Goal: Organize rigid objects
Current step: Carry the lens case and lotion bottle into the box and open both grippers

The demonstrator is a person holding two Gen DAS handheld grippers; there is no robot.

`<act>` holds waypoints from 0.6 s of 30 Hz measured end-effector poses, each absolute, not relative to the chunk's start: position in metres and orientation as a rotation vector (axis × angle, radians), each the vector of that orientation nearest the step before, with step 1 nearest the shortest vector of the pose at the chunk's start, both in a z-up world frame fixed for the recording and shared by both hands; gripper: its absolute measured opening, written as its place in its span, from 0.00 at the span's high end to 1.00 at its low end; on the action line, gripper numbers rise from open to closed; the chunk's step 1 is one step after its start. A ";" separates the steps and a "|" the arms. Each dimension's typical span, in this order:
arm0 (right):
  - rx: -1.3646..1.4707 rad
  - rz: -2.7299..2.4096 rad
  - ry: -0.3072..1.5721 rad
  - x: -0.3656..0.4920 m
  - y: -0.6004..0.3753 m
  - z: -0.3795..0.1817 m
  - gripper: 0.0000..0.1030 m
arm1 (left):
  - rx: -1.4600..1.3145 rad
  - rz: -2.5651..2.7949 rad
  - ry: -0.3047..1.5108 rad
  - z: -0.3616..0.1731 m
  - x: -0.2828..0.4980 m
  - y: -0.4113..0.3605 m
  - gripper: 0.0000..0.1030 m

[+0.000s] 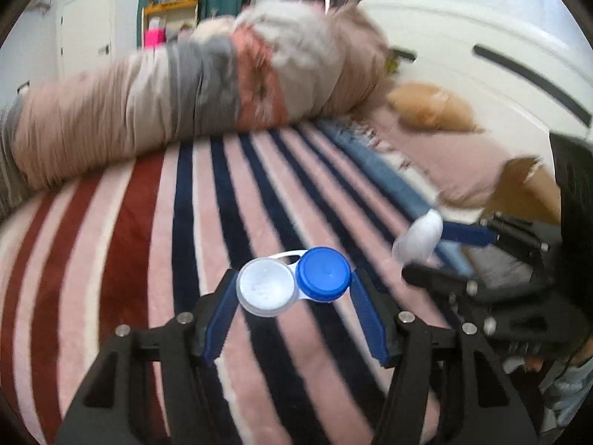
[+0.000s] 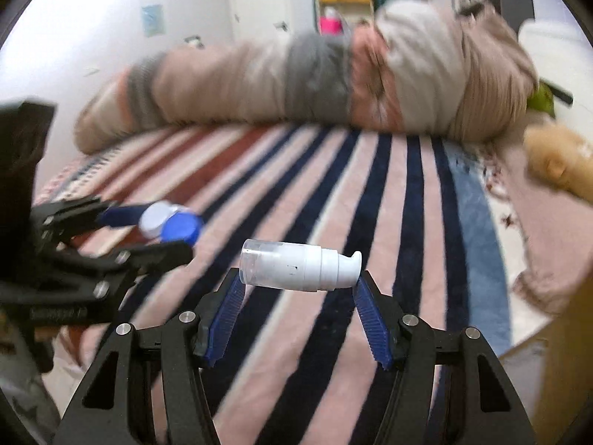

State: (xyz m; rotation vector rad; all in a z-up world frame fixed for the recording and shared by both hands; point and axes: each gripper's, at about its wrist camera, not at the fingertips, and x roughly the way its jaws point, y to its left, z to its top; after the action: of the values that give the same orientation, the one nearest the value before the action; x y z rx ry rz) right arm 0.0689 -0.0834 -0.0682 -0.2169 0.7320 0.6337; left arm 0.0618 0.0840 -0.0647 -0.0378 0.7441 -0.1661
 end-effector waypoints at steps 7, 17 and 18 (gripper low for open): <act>-0.251 0.597 0.580 0.003 -0.139 0.000 0.45 | 0.034 -0.280 0.625 0.011 0.025 0.021 0.44; -0.283 0.365 0.593 -0.006 -0.267 0.011 0.44 | 0.102 -0.548 0.641 0.034 0.047 -0.125 0.44; -0.286 0.354 0.603 -0.006 -0.275 0.009 0.44 | 0.108 -0.568 0.655 0.031 0.053 -0.138 0.44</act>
State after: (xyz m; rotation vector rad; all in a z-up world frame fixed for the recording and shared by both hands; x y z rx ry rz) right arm -0.0056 -0.2754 0.0092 -0.2857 0.6030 0.3538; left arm 0.0526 -0.1385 0.0313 0.1084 0.6553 -0.5679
